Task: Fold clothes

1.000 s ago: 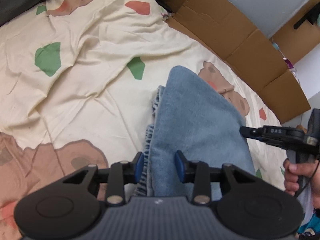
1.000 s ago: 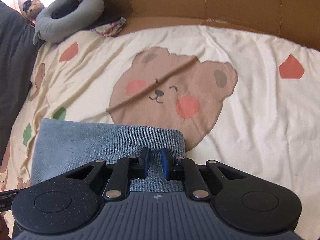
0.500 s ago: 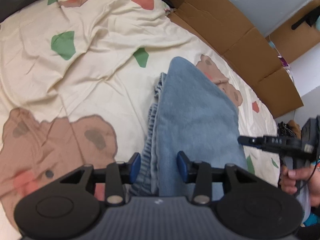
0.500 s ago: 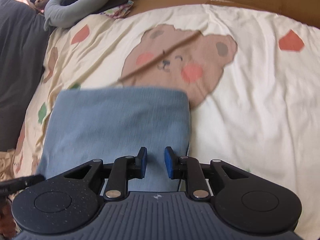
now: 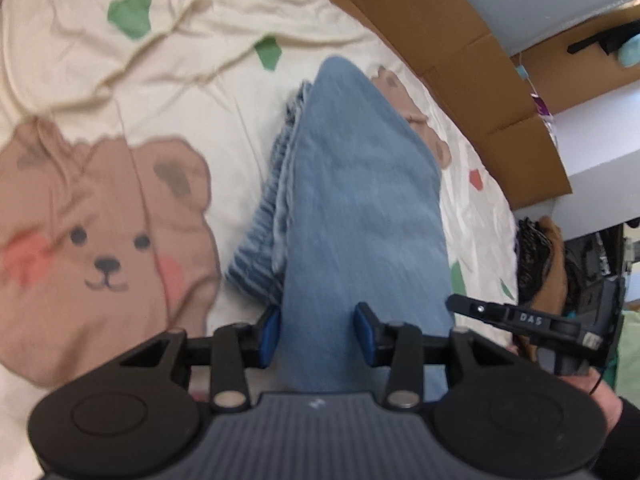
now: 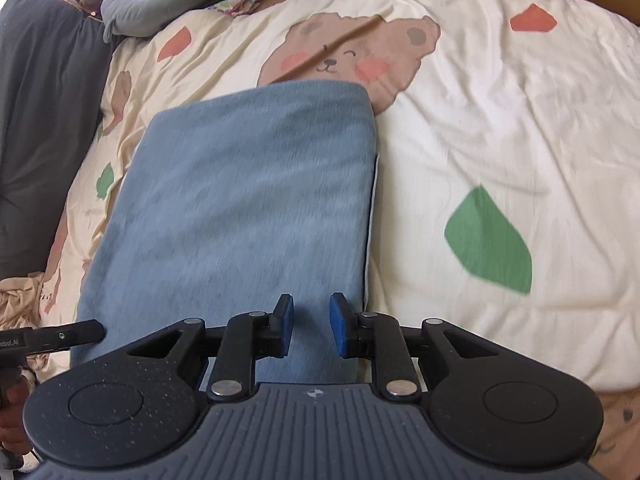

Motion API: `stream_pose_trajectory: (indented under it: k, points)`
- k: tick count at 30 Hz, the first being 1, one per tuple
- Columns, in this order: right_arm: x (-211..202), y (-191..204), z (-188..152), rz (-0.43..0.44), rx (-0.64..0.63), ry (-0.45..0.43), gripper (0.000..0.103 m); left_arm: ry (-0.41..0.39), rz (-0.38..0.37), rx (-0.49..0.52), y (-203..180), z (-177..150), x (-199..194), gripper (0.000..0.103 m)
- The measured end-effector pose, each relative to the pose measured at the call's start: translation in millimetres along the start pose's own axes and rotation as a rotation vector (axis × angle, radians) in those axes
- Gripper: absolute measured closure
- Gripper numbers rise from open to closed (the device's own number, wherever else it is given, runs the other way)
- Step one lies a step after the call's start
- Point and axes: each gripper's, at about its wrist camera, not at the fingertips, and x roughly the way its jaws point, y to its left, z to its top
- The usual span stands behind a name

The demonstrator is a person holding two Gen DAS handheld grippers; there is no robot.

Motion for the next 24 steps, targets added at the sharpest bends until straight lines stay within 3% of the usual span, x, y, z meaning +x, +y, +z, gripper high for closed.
stream_pose_trajectory:
  k: [2, 4, 7, 10, 20, 24]
  points:
    - [-2.0, 0.9, -5.2, 0.001, 0.002, 0.005, 0.068, 0.008, -0.011, 0.0, 1.6, -3.5, 0.1, 0.065]
    - [-4.1, 1.9, -10.5, 0.003, 0.005, 0.011, 0.068, 0.005, -0.016, 0.011, 1.7, -3.1, -3.8, 0.08]
    - [-6.5, 2.0, -17.4, 0.007, 0.009, 0.025, 0.066, -0.003, -0.023, 0.028, 1.6, -1.8, -10.4, 0.084]
    - [-7.6, 0.7, -24.8, 0.011, 0.017, 0.053, 0.055, -0.008, -0.013, 0.043, 0.9, 0.2, -13.8, 0.084]
    - [-2.4, 0.0, -63.9, 0.021, 0.012, 0.135, 0.058, -0.007, 0.025, 0.04, 9.9, -1.7, -9.3, 0.084]
    - [-14.3, -1.7, -61.7, 0.021, 0.022, 0.128, 0.057, -0.031, 0.042, 0.046, 5.0, 3.8, -22.3, 0.077]
